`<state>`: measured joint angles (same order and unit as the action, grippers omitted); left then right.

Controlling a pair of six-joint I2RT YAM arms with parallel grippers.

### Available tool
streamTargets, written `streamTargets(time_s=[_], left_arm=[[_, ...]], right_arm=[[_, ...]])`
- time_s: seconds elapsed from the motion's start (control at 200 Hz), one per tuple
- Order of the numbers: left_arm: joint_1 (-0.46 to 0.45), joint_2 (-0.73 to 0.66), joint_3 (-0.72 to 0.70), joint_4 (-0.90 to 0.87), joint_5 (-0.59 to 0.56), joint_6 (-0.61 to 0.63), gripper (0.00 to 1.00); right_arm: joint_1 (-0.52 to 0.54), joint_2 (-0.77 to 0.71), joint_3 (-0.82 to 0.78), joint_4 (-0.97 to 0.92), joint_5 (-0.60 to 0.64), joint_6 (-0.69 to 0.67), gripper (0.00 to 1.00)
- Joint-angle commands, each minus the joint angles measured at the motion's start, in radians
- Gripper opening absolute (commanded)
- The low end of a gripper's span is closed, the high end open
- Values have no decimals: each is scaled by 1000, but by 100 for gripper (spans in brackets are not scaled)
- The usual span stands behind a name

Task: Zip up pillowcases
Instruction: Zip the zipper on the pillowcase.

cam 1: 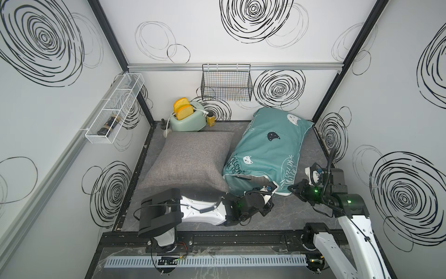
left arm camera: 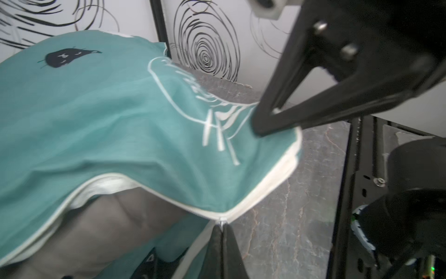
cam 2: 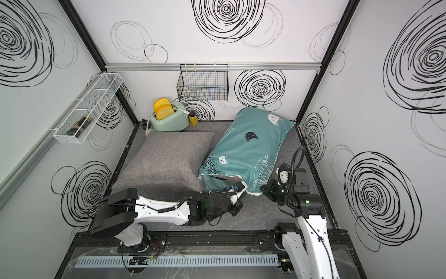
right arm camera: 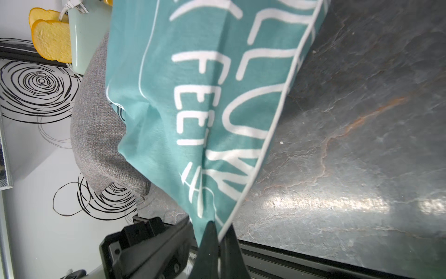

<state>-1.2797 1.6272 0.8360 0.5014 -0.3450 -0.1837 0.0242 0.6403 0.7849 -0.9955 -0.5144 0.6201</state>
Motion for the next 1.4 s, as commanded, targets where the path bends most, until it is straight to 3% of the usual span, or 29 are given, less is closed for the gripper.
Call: streamTargets(time_s=[0.0,0.22,0.485,0.72,1.121,1.261,1.391], left_arm=[[46,-54,-49,-27,-63,-49,0],[119,-109,-125,-49,-75,-84,0],[155,-184,-193,-52,-27,-122,0],[104,-218,-212,-77,-5,-163,0],[138,-310,-295,-111,-11,-166,0],[146,-322,-303,-101,-11,-150,0],[140,-309,-290,-105,-5,-145,0]], right_arm=[[-4,-23,92,-52,95,-38,0],[-29,26,167,-36,278,-54,0],[-150,91,181,81,428,-72,0],[-360,150,120,284,398,-86,0],[-512,224,101,436,375,-41,0],[-529,246,95,486,316,-42,0],[-529,245,84,498,336,-60,0]])
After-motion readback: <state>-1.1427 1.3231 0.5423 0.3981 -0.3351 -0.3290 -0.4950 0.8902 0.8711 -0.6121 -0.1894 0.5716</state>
